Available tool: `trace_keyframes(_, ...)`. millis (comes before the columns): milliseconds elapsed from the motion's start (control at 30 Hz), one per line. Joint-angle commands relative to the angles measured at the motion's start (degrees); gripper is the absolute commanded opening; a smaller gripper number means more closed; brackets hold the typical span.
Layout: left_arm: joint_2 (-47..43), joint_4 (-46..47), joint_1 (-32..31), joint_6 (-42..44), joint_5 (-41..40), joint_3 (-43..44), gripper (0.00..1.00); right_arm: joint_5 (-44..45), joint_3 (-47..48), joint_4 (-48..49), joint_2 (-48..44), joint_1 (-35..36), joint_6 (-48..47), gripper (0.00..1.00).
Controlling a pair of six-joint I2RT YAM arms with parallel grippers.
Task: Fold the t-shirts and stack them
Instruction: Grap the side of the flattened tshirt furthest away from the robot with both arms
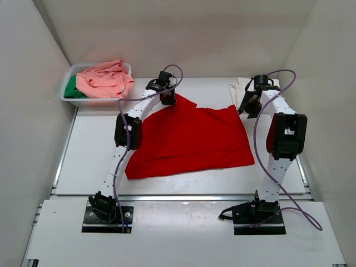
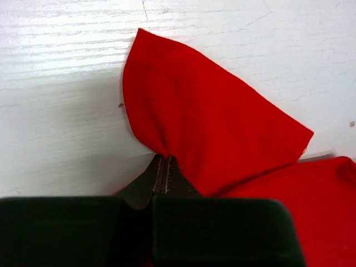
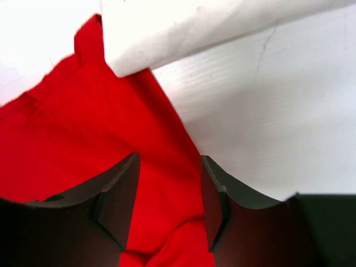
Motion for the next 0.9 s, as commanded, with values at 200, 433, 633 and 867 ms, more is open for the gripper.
trace_keyframes(200,-6.25,-1.81,4.41,-1.11,0.79,-1.64,0.00,-1.94,9.23,5.11,7.96,0.13,1.33,0.44)
trace_keyframes(433,-18.20,5.24,8.01,-1.50,0.25,-16.29,0.00,-1.86,15.98,5.09,12.53,3.34,-0.06,0.45)
trace_keyframes(633,-24.17,8.14,10.46,-1.42,-0.37,-25.51,0.00,-1.10,21.61,2.64,16.64,5.46,-0.26,0.45)
trace_keyframes(867,-26.42,8.38,11.77,-0.49,-0.02,-28.43,0.00,1.09,27.19,-0.35,21.71,6.28,-0.73,0.45)
